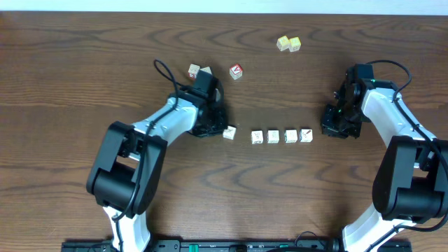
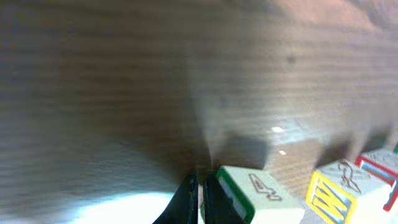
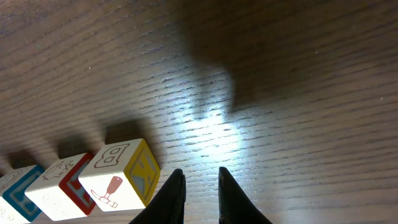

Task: Lift 5 blocks
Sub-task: 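Carry the number-4 block with the left gripper to the row's left end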

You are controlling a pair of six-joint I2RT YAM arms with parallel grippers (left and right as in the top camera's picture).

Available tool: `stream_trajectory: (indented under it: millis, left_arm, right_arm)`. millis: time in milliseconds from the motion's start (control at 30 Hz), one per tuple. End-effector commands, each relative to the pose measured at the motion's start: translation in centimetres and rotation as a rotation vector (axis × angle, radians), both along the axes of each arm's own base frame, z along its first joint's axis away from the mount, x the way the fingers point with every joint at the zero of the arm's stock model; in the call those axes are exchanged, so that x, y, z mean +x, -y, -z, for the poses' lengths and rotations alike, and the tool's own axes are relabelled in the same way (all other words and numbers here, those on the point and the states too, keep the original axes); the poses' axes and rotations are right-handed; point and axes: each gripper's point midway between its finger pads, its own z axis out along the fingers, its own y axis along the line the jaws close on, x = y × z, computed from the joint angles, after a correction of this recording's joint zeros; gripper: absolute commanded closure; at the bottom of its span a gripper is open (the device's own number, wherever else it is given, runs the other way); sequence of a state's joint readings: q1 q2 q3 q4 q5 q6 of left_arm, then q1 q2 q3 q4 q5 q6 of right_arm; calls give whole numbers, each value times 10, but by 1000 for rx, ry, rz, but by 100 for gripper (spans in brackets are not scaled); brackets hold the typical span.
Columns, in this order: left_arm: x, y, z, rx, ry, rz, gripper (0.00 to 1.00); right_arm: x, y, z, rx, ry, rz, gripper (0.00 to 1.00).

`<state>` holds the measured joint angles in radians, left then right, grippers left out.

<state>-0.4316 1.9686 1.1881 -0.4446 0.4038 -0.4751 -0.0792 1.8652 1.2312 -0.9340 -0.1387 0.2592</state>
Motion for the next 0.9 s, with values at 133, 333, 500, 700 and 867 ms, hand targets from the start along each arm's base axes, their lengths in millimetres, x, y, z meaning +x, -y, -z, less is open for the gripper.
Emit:
stream_trajectory:
  millis: [133, 333, 500, 700, 867]
  left_arm:
    - [-6, 3, 10, 45, -23, -14, 93]
    - [-10, -5, 14, 86, -63, -91, 93]
    - [-19, -7, 15, 93, -110, -103, 93]
    - [-23, 0, 12, 49, -134, -91, 93]
    - [-23, 0, 12, 48, -135, -91, 93]
  right_arm:
    - [-3, -3, 1, 2, -10, 1, 83]
    - [-4, -3, 3, 2, -13, 1, 82]
    - [-3, -3, 3, 2, -10, 1, 81]
    - [-3, -3, 3, 2, -7, 1, 81]
    - [-4, -3, 4, 2, -10, 1, 83]
